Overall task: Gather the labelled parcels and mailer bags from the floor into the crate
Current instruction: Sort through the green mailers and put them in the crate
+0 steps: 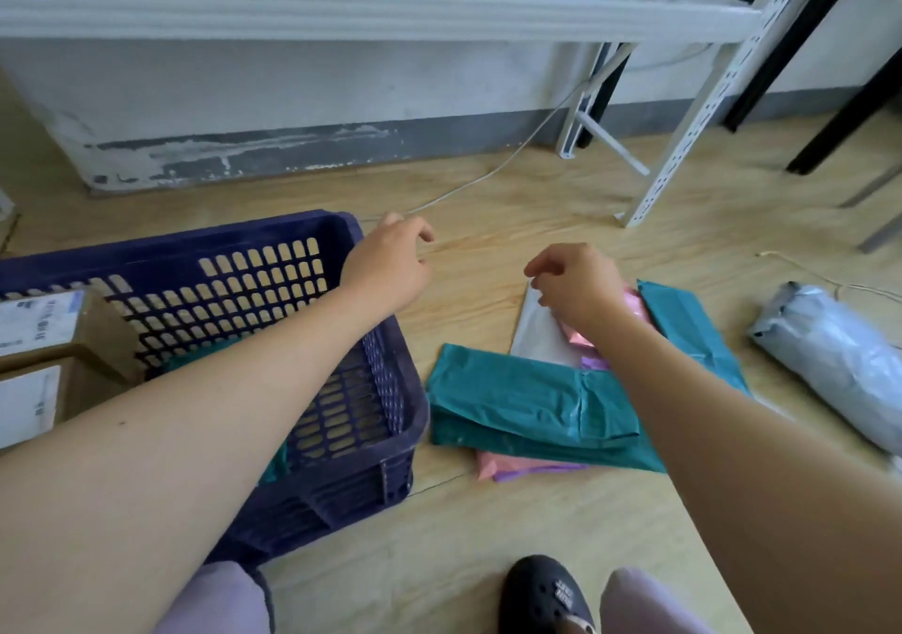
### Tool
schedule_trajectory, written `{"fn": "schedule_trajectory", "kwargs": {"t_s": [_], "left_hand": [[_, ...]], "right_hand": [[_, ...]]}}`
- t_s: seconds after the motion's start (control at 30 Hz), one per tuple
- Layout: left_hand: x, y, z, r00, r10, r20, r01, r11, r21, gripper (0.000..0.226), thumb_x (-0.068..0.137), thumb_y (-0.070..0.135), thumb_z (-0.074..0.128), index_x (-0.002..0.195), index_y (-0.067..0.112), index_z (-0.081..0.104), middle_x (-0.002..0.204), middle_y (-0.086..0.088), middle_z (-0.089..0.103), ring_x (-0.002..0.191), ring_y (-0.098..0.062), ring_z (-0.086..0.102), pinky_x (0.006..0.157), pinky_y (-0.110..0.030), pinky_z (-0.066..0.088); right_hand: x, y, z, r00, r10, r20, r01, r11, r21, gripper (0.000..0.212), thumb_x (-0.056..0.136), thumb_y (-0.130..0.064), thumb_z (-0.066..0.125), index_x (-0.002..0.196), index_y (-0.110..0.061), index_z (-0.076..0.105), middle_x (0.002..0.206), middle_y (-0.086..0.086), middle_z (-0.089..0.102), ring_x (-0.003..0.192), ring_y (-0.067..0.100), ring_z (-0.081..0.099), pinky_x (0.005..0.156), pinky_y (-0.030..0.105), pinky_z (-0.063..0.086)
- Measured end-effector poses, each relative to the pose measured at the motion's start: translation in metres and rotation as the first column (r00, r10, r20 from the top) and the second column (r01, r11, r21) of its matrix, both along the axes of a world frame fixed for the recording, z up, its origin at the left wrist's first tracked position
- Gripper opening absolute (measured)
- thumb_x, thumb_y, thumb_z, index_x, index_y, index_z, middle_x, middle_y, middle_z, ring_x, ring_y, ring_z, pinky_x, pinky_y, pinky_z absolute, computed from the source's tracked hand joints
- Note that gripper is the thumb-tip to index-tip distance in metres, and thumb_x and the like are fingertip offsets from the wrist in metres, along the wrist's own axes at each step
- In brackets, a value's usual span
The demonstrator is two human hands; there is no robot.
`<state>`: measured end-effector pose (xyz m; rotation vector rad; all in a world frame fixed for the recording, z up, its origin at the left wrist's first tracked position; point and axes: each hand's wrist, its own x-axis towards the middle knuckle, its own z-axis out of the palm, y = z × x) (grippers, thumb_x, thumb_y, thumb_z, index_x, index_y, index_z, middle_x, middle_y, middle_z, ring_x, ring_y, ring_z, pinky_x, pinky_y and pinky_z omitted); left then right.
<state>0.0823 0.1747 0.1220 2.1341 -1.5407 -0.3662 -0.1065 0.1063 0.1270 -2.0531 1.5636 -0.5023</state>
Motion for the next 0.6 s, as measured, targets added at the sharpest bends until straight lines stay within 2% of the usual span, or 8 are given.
{"fn": "schedule_trajectory", "kwargs": {"t_s": [0.13,0.23,0.3,0.43,0.47,0.53,0.6], "left_hand": [[-0.052,-0.025,-0.019,0.992,-0.129,0.017,0.128,0.990,0.052,0.034,0.087,0.017,0.053,0.120,0.021,0.053,0.130,-0.002,0.044,0.105,-0.024,0.054,0.083,-0.036,0.048],[-0.087,-0.037,-0.043,0.986,-0.169,0.002,0.167,0.977,0.131,0.036,0.086,0.017,0.053,0.122,0.021,0.052,0.133,-0.003,0.043,0.109,-0.026,0.054,0.081,-0.033,0.045],[-0.111,-0.042,-0.060,0.985,-0.168,-0.029,0.171,0.969,0.181,0.037,0.086,0.015,0.051,0.123,0.021,0.051,0.133,-0.004,0.042,0.110,-0.027,0.053,0.080,-0.033,0.042],[-0.140,-0.042,-0.097,0.987,-0.113,-0.112,0.142,0.944,0.297,0.041,0.088,0.007,0.046,0.127,0.020,0.048,0.136,-0.005,0.039,0.120,-0.028,0.048,0.091,-0.036,0.040],[-0.142,-0.040,-0.105,0.987,-0.096,-0.130,0.134,0.937,0.324,0.043,0.088,0.006,0.045,0.128,0.020,0.047,0.136,-0.006,0.039,0.120,-0.028,0.047,0.093,-0.036,0.040],[-0.144,-0.034,-0.120,0.984,-0.059,-0.167,0.119,0.920,0.374,0.046,0.087,0.003,0.044,0.130,0.019,0.046,0.137,-0.007,0.038,0.121,-0.028,0.048,0.094,-0.036,0.041],[-0.145,-0.031,-0.130,0.984,-0.046,-0.174,0.116,0.901,0.419,0.049,0.087,0.002,0.043,0.133,0.018,0.043,0.139,-0.007,0.036,0.120,-0.028,0.048,0.095,-0.037,0.042]], "right_hand": [[-0.038,-0.011,-0.017,0.986,-0.033,-0.163,0.030,0.999,-0.018,0.027,0.086,-0.008,0.049,0.097,-0.017,0.072,0.105,0.004,0.070,0.094,0.023,0.062,0.071,0.024,0.042],[-0.056,-0.015,-0.044,0.968,-0.062,-0.245,0.062,0.998,-0.006,0.026,0.091,-0.016,0.050,0.106,-0.020,0.070,0.106,0.007,0.069,0.100,0.024,0.060,0.069,0.021,0.033],[-0.064,-0.015,-0.066,0.956,-0.056,-0.289,0.083,0.993,0.083,0.031,0.088,-0.011,0.049,0.111,-0.021,0.068,0.108,0.008,0.069,0.105,0.027,0.061,0.071,0.023,0.037],[-0.069,-0.004,-0.106,0.924,0.041,-0.379,0.079,0.951,0.298,0.042,0.082,-0.006,0.048,0.118,-0.021,0.063,0.117,0.003,0.066,0.106,0.025,0.062,0.085,0.027,0.048],[-0.069,-0.002,-0.114,0.916,0.073,-0.394,0.080,0.931,0.357,0.043,0.082,-0.007,0.047,0.120,-0.021,0.061,0.116,0.002,0.067,0.102,0.025,0.064,0.087,0.027,0.050],[-0.070,0.005,-0.125,0.903,0.139,-0.407,0.078,0.878,0.472,0.044,0.083,-0.008,0.044,0.123,-0.020,0.058,0.110,0.003,0.069,0.080,0.026,0.069,0.089,0.028,0.053],[-0.072,0.011,-0.132,0.873,0.226,-0.433,0.062,0.828,0.557,0.046,0.086,-0.009,0.040,0.129,-0.017,0.051,0.107,0.005,0.068,0.058,0.022,0.062,0.088,0.031,0.055]]}}
